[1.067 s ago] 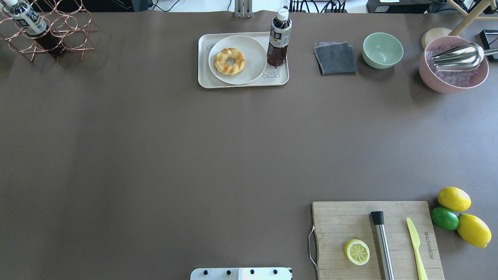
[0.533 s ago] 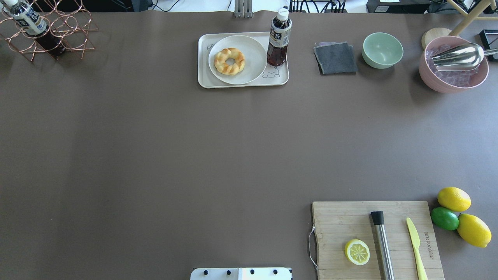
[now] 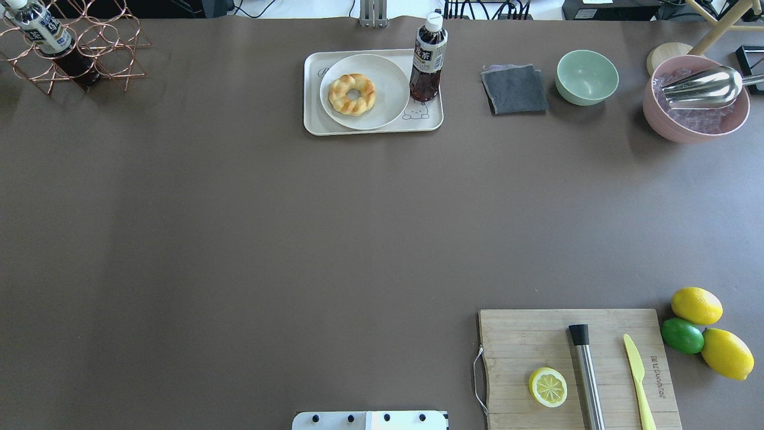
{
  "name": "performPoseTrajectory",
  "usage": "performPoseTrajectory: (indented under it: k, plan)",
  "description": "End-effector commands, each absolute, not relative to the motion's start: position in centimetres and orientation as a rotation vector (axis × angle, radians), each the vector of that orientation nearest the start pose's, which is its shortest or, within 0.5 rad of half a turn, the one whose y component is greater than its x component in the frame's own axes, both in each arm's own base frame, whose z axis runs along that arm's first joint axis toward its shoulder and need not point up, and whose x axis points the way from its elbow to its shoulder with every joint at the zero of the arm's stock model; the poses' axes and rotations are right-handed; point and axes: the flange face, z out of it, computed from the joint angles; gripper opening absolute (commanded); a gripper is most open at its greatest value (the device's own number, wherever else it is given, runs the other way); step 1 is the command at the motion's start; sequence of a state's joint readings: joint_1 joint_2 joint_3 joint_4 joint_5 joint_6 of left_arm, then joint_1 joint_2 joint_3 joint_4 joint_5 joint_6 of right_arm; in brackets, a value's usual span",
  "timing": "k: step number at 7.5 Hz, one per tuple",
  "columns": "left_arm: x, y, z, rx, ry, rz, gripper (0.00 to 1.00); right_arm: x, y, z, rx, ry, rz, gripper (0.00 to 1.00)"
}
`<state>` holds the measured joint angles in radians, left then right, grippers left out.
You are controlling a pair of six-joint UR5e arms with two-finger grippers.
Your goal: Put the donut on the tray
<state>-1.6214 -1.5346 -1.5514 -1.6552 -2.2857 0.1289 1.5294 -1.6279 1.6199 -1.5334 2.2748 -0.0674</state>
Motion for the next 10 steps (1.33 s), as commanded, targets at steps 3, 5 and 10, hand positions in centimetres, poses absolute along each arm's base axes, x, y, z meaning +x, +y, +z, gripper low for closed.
performPoseTrajectory:
  k: [3,5,10]
  plan:
    - [-9.22,-47.47,67.97,0.095,0.709,0.086,0.99,4.93,-47.19,66.2,0.038,-0.704,-0.114,1.0]
    - [-9.23,-47.51,67.75,0.099,0.707,0.088,0.99,4.93,-47.19,66.2,0.038,-0.704,-0.114,1.0]
    - [-9.23,-47.55,67.46,0.103,0.707,0.09,0.99,4.92,-47.2,66.12,0.04,-0.706,-0.114,1.0]
